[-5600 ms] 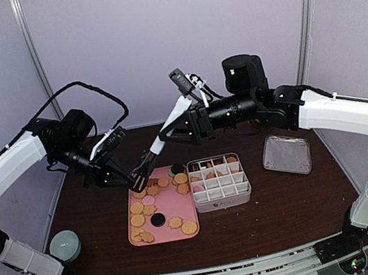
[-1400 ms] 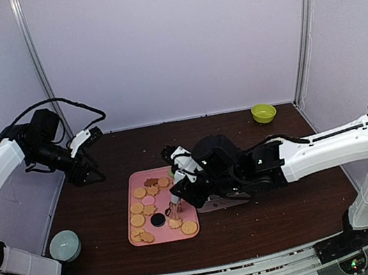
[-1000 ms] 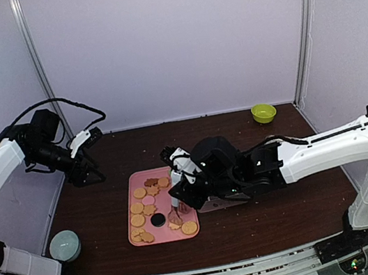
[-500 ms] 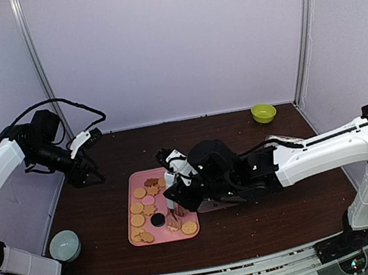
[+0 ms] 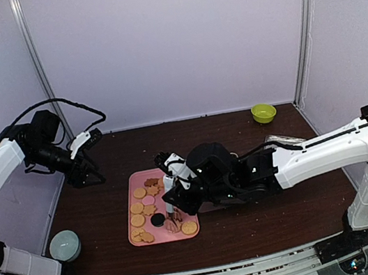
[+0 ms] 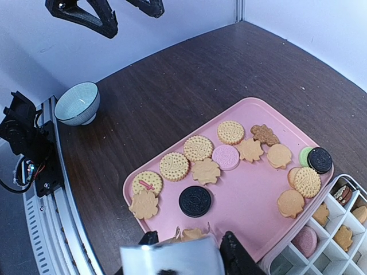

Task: Pack the cookies
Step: Pick up the fake cookies from the plate, then place the fake cookies in the empty pocket of the box.

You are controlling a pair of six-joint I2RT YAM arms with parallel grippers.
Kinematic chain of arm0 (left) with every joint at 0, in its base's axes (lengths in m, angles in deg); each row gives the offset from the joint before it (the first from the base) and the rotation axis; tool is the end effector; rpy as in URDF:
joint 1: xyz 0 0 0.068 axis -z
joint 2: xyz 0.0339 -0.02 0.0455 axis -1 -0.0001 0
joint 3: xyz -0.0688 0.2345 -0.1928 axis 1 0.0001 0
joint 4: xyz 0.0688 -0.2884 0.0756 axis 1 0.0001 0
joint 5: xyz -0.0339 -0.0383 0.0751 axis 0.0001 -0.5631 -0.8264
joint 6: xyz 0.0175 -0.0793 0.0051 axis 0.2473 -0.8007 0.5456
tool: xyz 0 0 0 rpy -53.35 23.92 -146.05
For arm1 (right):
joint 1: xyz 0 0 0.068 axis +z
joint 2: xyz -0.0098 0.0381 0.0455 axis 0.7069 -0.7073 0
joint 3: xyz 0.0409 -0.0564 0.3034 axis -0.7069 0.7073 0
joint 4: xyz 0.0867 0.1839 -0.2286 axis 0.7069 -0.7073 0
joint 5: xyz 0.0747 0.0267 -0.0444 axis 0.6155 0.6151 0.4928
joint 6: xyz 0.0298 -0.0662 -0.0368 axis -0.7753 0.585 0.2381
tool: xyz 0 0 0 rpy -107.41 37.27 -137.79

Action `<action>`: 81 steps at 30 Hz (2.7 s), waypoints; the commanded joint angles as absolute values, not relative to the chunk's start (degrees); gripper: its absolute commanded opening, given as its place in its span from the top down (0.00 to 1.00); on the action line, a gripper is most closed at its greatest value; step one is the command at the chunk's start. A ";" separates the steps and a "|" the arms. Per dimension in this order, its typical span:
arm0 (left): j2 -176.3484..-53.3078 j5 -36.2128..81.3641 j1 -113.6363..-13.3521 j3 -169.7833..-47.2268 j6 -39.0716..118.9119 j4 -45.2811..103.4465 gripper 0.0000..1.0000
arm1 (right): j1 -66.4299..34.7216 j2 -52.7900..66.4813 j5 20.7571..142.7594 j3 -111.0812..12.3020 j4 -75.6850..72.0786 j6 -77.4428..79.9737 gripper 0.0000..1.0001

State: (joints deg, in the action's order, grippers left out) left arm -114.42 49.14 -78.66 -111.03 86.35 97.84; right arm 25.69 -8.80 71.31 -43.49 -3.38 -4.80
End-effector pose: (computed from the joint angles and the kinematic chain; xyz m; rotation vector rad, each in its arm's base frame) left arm 0.2720 -0.0956 0.3438 1.1503 2.2822 -0.6773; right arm 0.1586 0.4416 0.2655 -1.0304 1.9322 0.8164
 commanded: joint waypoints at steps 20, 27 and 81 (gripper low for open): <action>-114.04 51.00 -79.07 -112.45 88.59 99.73 0.34 | 24.80 -4.30 68.59 -49.01 -5.62 -1.72 0.94; -114.04 51.03 -79.05 -112.52 88.73 99.91 0.34 | 19.38 3.13 64.56 -46.37 -8.32 1.11 0.96; -113.26 50.49 -79.14 -112.46 88.50 100.07 0.31 | 12.76 4.24 61.60 -39.49 -12.53 4.91 0.69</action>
